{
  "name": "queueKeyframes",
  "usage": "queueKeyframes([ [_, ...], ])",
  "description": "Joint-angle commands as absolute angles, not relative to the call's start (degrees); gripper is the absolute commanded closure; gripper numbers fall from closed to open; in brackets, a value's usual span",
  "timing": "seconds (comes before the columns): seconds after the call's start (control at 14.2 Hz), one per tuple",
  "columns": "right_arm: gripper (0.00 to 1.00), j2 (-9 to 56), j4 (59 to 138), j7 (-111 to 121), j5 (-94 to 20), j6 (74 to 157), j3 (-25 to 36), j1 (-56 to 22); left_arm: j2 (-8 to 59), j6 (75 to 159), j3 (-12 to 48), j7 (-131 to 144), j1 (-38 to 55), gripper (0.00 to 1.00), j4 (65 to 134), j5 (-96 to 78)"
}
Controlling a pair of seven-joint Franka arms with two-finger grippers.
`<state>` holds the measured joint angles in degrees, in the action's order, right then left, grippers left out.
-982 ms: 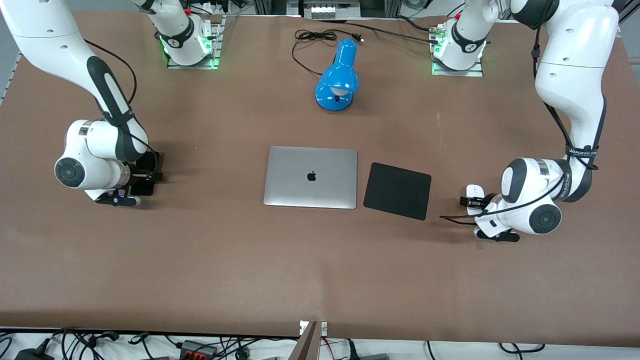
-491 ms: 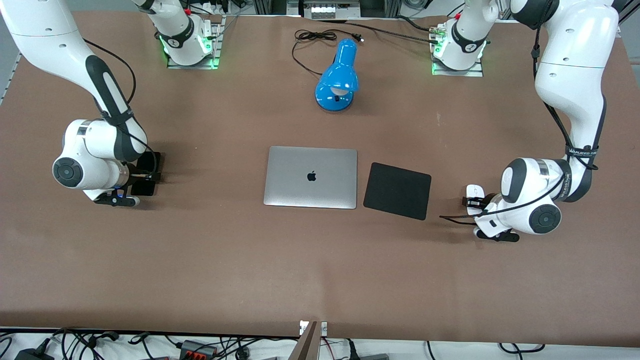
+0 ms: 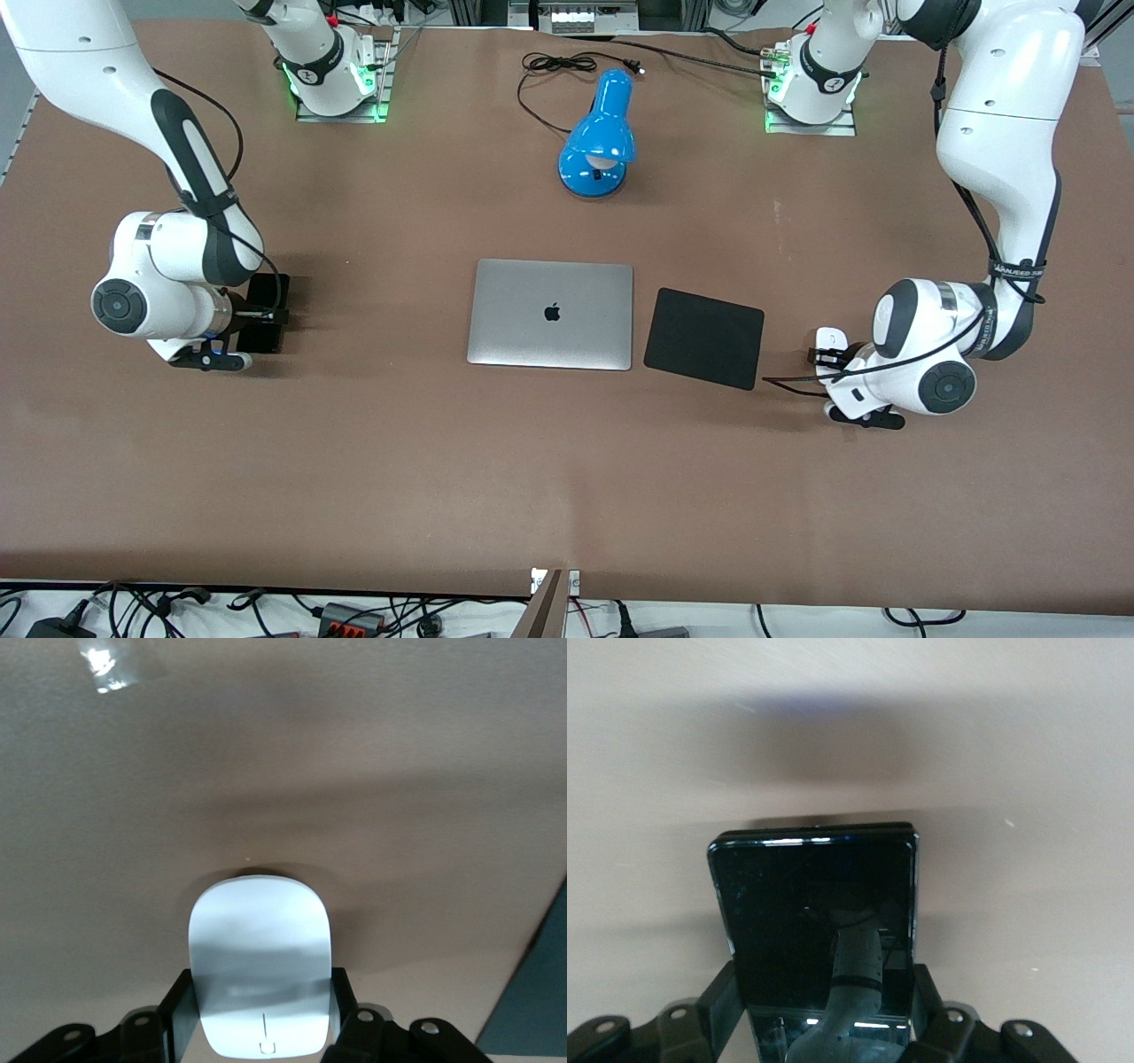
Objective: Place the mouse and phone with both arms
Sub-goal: 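Carry the phone beside the laptop while the left gripper carries the mouse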
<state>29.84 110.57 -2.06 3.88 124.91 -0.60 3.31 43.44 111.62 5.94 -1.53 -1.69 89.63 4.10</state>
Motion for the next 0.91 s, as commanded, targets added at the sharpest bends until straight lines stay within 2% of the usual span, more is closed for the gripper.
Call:
queueKeyframes([
  [0.0,0.80,28.8,106.5,-2.9,3.2,120.4,-4.4,3.5,42.0,108.5,6.0,-1.5,0.0,0.43,88.5,4.1],
  [0.21,0.80,29.4,104.2,-11.1,3.2,119.8,-7.6,1.2,40.7,108.4,6.1,-0.9,4.4,0.43,88.4,3.9],
  [0.56,0.80,32.4,100.4,-24.7,-0.4,120.2,-8.0,-7.4,41.1,108.6,6.2,10.6,11.7,0.43,86.9,2.5],
  [0.84,0.80,36.3,96.7,-25.7,-4.0,120.6,-8.0,-10.5,41.8,110.3,6.2,10.8,14.0,0.43,86.9,-3.9],
])
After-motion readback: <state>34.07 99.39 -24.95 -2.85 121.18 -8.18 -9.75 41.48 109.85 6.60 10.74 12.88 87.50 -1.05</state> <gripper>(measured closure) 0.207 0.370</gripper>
